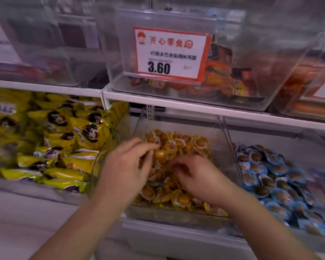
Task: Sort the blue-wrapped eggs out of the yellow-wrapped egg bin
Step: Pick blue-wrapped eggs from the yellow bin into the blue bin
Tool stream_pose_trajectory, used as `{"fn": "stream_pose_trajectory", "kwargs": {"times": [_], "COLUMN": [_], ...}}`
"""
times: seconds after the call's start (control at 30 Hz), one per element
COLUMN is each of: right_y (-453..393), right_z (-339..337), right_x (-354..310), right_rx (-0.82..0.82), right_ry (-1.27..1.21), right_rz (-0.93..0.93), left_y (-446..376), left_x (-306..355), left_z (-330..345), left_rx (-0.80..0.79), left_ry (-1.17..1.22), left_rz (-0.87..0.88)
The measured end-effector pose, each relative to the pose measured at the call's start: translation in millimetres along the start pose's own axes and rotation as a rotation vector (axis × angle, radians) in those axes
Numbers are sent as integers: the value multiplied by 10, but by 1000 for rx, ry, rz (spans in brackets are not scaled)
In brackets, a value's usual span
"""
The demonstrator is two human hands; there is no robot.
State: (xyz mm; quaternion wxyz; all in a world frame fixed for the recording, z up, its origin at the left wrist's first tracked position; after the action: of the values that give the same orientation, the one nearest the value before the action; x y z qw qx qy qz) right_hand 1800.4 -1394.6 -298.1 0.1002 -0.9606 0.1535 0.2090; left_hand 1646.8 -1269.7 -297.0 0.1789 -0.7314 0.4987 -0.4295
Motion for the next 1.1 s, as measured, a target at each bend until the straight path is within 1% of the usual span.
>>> {"fn": "stream_pose_trajectory", "kwargs": {"times": [0.03,0.07,0.13,0.2,0.27,0.33,0.37,0.43,0.53,0.6,0.67,0.73,0.83,0.93,0.97,1.0,1.1], "right_y": [-56,-112,-228,-335,-421,-493,-532,-622,-744,-770,-733,-674,-591,-609,-615,-621,-574], "right_z": [53,107,237,435,644,763,782,771,733,722,720,750,779,672,600,512,236], "right_x": [20,35,22,-11,-32,-17,-6,9,13,-8,-44,-64,-66,-29,-13,16,217], "right_rx": [-59,-113,-239,-374,-478,-612,-668,-735,-779,-736,-647,-561,-540,-519,-474,-389,-27], "right_ry": [35,67,77,101,243,376,401,424,459,414,346,344,321,118,33,-51,-211], "right_rz": [17,24,11,-43,-78,2,39,68,67,55,43,11,40,46,49,66,226], "left_y": [-16,-34,-63,-83,-103,-122,-118,-83,-19,9,17,16,13,13,13,13,1], "left_x": [-51,-125,-259,-297,-314,-341,-356,-383,-396,-401,-387,-372,-366,-364,-362,-358,-324], "left_z": [-81,-145,-202,-167,-132,-120,-119,-112,-101,-112,-127,-140,-149,-146,-145,-143,-137], "left_rx": [41,68,57,-46,-145,-250,-290,-333,-376,-375,-376,-382,-388,-378,-367,-351,-256], "left_ry": [-71,-128,-183,-182,-180,-175,-165,-119,-68,-57,-47,-33,-21,-16,-8,6,62], "left_rz": [48,58,19,-24,-36,-82,-104,-107,-99,-111,-127,-134,-134,-143,-149,-155,-178]}}
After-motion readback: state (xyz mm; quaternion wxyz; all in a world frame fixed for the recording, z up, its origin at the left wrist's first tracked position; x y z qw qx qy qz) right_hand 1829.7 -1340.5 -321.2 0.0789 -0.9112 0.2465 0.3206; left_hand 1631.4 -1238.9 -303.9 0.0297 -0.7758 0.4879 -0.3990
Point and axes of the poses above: each hand's wrist, its own y-axis away from the middle knuckle, its own z-axis out of the palm, x = y × z, the point moved 1 cm from there along -y, towards the middle knuckle, and after that the axes turned 5 degrees about y, right-handed, at the moved point
